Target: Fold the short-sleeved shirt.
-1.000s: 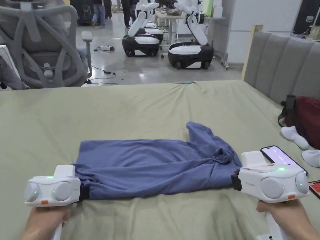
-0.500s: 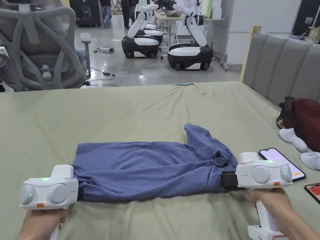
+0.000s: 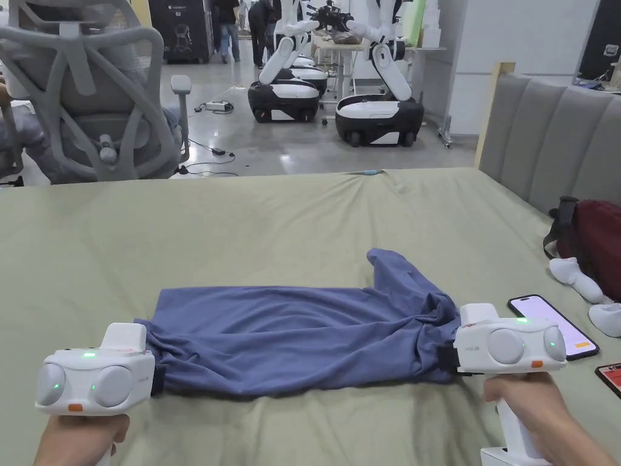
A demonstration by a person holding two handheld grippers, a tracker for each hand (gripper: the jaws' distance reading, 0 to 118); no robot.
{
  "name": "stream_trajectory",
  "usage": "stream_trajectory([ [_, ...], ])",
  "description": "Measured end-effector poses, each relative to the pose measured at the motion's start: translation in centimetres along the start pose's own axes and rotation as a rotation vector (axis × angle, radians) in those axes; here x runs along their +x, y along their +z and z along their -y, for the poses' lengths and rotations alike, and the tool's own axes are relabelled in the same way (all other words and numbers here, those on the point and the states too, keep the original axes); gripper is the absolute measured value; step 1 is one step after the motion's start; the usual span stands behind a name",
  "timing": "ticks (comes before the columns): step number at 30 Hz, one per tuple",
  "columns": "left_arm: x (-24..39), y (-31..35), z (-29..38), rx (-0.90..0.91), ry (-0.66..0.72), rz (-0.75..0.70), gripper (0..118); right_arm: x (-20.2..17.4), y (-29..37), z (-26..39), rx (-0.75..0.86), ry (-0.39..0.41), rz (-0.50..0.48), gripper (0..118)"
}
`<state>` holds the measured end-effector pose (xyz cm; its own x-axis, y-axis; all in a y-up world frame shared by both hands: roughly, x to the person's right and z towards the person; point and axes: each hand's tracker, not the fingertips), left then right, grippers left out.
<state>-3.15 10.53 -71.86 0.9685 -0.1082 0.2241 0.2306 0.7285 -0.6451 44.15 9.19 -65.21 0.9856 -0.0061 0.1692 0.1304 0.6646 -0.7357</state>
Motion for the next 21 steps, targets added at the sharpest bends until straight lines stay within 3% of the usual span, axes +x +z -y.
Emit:
stream_trajectory([
  [9,-0.6,8.7,8.4,-0.025,0.023,0.026,5,0.3,9.0,7.8,0.003,0.035,-0.014,25],
  [18,0.5,9.9,12.8,-0.067,0.028,0.031,5,0.7,8.1,10.1,-0.035,0.08,0.008,26],
  [20,0.4,8.8,12.4,-0.069,0.035,0.022,6,0.7,7.2,10.1,-0.044,0.072,0.016,32],
  [21,0.4,8.7,12.1,-0.067,0.035,0.017,9,0.7,7.1,10.1,-0.044,0.073,0.02,48],
])
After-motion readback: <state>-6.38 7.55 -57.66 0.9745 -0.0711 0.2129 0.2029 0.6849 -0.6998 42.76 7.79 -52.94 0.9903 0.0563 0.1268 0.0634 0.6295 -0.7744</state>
